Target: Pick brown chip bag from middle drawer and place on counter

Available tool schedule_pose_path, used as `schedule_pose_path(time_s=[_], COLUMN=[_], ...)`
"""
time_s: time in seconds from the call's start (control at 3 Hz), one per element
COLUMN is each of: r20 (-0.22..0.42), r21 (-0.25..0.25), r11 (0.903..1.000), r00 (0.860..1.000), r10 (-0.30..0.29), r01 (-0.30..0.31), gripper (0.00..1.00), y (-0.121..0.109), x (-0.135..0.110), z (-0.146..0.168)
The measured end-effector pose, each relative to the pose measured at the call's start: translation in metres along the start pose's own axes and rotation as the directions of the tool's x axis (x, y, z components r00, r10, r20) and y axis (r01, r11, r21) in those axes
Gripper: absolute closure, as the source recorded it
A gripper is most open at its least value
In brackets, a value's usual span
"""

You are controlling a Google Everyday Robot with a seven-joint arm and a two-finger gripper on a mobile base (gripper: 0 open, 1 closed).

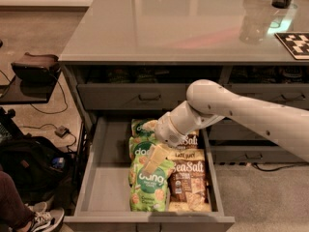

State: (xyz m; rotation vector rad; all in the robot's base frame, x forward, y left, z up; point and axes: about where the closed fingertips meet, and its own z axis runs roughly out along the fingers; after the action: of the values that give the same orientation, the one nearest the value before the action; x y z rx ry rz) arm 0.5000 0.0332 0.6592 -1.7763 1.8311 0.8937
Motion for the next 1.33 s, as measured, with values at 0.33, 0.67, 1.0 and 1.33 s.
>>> schedule_pose_path(time_s=[0.33,0.67,1.0,1.33], r20=[0.008,-0.012,-0.051,-0.176], r21=[0.053,0.137,0.202,0.203], r11=[0.9978,0.9849,0.9690,0.9657], r00=[0.999,0.994,0.987,0.964], r10=[0.040,0.108,0.156,0.199], r01=[-0.040,-0.106,-0.142,-0.162], gripper=[0.00,0.00,0.00,0.00], y=[-0.014,-0.027,-0.030,-0.031], x=[0.026,0.065,0.102,0.133], z=[0.000,-0.012,-0.030,-0.038])
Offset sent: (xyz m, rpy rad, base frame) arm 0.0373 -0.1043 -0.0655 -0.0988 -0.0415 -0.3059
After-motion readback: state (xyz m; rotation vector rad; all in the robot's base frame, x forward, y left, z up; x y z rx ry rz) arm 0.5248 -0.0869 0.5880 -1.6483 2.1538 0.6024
